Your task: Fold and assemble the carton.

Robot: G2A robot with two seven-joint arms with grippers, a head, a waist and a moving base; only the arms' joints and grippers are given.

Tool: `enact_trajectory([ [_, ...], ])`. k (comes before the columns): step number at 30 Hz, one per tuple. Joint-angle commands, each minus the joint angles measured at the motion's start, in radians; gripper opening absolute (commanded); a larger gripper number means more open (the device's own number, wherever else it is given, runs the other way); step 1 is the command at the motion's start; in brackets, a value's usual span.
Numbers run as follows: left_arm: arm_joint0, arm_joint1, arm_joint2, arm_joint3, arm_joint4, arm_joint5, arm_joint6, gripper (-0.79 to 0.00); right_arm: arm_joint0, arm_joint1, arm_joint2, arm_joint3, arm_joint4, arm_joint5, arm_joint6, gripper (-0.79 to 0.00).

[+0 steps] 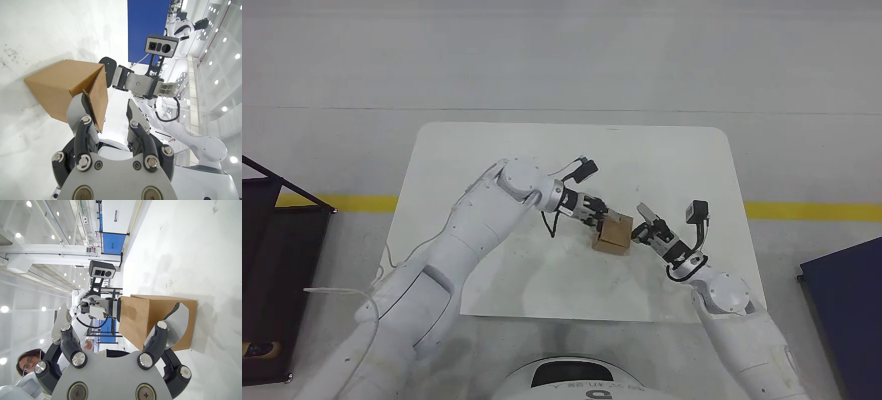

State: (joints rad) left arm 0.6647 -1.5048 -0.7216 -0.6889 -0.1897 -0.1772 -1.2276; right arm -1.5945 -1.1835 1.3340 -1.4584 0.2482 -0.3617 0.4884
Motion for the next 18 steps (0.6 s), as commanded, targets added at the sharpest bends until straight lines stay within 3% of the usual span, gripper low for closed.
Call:
enact_trajectory([
  [1,0.0,-0.001,0.003,-0.002,0.003,0.004,-0.001,-0.551,-0.001,0.0,0.0,0.0,0.0,-0.001,0.0,0.0],
  [8,-0.008,-0.01,0.022,0.0,0.027,0.019,-0.006,-0.588,-0.004,0.0,-0.002,-0.002,-0.008,-0.001,-0.007,0.0],
  [12,-0.013,-0.015,0.027,0.009,0.027,0.02,-0.007,-0.785,-0.006,0.0,-0.001,-0.001,-0.011,-0.001,-0.012,0.0],
  [18,-0.019,-0.02,0.03,0.022,0.025,0.022,-0.015,-0.785,-0.007,0.0,0.001,0.0,-0.011,-0.002,-0.015,0.0],
])
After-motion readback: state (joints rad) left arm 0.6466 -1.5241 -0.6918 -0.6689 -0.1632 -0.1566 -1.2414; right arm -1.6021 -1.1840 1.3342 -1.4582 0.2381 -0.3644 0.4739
